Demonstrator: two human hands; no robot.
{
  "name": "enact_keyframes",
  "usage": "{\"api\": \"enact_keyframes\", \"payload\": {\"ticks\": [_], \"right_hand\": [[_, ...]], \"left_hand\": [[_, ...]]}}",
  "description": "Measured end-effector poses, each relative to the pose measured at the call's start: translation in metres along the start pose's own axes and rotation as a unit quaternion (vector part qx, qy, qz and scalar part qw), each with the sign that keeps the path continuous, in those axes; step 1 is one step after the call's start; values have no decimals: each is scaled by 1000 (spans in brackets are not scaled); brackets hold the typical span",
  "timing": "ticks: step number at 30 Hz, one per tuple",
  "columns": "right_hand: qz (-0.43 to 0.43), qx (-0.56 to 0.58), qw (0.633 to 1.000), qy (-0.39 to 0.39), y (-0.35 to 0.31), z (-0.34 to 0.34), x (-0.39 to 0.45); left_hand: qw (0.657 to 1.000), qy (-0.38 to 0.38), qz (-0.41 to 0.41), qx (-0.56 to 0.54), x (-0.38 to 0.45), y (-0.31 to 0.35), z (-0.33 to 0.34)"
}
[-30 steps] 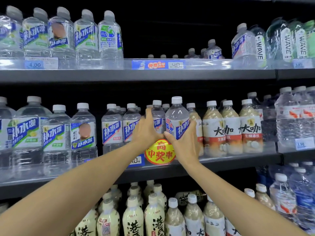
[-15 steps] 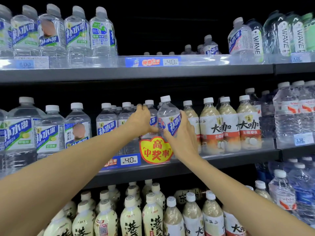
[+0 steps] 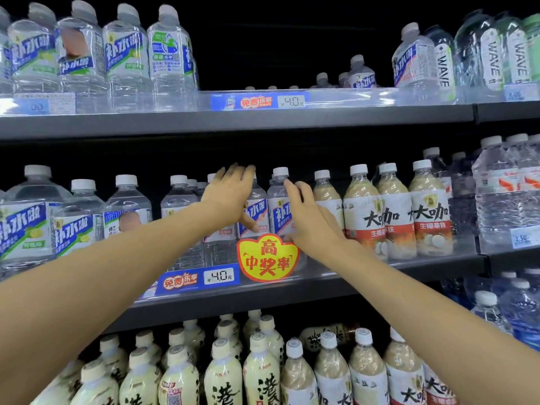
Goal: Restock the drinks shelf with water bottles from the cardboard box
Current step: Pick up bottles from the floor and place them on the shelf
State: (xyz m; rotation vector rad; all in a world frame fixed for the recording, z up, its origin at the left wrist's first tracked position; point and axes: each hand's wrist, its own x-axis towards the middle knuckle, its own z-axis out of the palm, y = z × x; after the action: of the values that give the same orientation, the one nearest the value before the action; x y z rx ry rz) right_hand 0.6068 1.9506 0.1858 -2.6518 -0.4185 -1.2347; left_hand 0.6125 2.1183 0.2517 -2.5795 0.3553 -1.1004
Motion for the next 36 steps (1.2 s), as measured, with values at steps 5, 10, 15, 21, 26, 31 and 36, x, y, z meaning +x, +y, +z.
{"api": "enact_keyframes", "payload": {"ticks": [5, 10, 15, 21, 26, 31, 36], "right_hand": [[-9, -2, 1000, -8, 3, 7, 11], [-5, -40, 999, -19, 1, 10, 19], [0, -117, 993, -19, 0, 18, 26], [-4, -162, 987, -18, 1, 9, 24], [-30, -162, 985, 44, -7, -19, 21], [-97, -83, 988, 84, -46, -50, 0], [-148, -44, 987, 41, -110, -52, -47]], "left_hand": [[1000, 1, -7, -10, 3, 0, 6], [1000, -6, -2, -16, 7, -3, 14], [1000, -8, 2, 22, 12, -2, 17], [998, -5, 16, 53, 8, -9, 17], [996, 21, 66, 55, -7, -23, 1], [994, 54, 89, 15, -50, -43, -30], [998, 37, 57, -3, -125, -66, -45]]}}
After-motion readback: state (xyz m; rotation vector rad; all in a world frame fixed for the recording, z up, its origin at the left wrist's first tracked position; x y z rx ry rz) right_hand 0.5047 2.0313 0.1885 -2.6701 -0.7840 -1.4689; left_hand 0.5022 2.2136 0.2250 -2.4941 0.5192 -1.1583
